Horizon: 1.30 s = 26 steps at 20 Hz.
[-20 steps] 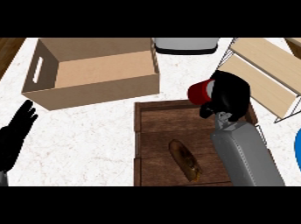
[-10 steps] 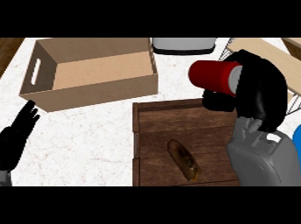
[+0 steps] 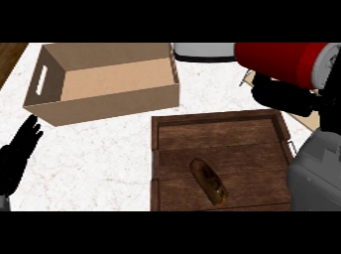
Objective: Pick the can from the tray and place it in the tiered shelf
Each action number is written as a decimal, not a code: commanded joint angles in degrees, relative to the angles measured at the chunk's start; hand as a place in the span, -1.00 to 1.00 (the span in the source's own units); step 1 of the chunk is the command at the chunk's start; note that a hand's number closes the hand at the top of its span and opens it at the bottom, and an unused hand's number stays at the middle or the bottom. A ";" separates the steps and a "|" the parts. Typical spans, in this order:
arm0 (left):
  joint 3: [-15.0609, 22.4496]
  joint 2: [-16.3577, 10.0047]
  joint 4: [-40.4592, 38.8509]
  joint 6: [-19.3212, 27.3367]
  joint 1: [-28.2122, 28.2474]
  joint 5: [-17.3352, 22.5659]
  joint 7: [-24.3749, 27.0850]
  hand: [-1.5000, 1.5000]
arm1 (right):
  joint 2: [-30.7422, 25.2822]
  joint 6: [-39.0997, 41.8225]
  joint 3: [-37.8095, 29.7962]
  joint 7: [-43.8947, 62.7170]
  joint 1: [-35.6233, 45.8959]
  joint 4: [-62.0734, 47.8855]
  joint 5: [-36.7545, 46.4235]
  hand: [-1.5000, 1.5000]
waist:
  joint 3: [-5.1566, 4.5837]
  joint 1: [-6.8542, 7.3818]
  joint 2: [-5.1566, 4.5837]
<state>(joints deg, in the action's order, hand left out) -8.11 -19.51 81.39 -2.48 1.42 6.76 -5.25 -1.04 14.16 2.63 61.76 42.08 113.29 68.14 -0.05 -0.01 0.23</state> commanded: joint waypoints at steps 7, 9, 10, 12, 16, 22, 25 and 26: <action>-0.59 0.17 -1.62 -0.12 -1.59 -0.38 -0.52 0.00 | -4.87 16.70 -5.09 7.53 12.56 -3.21 7.20 1.00 | -0.06 -0.52 0.19; -0.24 1.56 -0.10 0.74 0.75 -0.84 0.65 0.00 | -6.82 16.33 -7.85 3.71 12.64 -6.30 6.32 1.00 | -0.02 0.04 0.03; -1.31 -0.31 -1.01 -1.82 -0.76 0.84 0.23 0.00 | -6.41 17.92 -9.08 4.95 15.07 -7.12 6.51 1.00 | -0.04 -0.06 0.06; 0.22 1.58 0.65 0.44 0.00 -1.04 0.26 0.00 | -7.79 19.86 -10.57 3.71 17.21 -9.80 6.97 1.00 | -0.03 0.09 0.09; -1.19 0.26 -0.62 -0.97 -0.64 -0.32 0.09 0.00 | -10.35 18.45 -14.37 0.47 21.48 -16.39 7.39 1.00 | -0.01 0.37 -0.10; -0.15 1.24 1.47 -1.13 2.13 -1.58 0.71 0.00 | -15.40 15.41 -17.96 -5.85 16.32 -20.64 8.71 1.00 | 0.04 0.47 -0.19; -0.21 2.20 1.60 -1.10 1.09 -1.31 0.33 0.00 | -18.41 12.20 -20.04 -10.13 13.67 -22.80 7.37 1.00 | 0.05 0.31 -0.21; -0.66 1.37 2.16 -0.57 1.08 -1.89 -0.49 0.00 | -19.64 9.27 -21.19 -10.75 16.52 -29.12 7.90 1.00 | 0.05 0.72 -0.34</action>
<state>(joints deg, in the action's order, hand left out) -8.59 -18.10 82.05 -3.34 1.74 5.43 -5.06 -17.71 27.43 -16.45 51.98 58.45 91.03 76.01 -0.01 0.37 0.00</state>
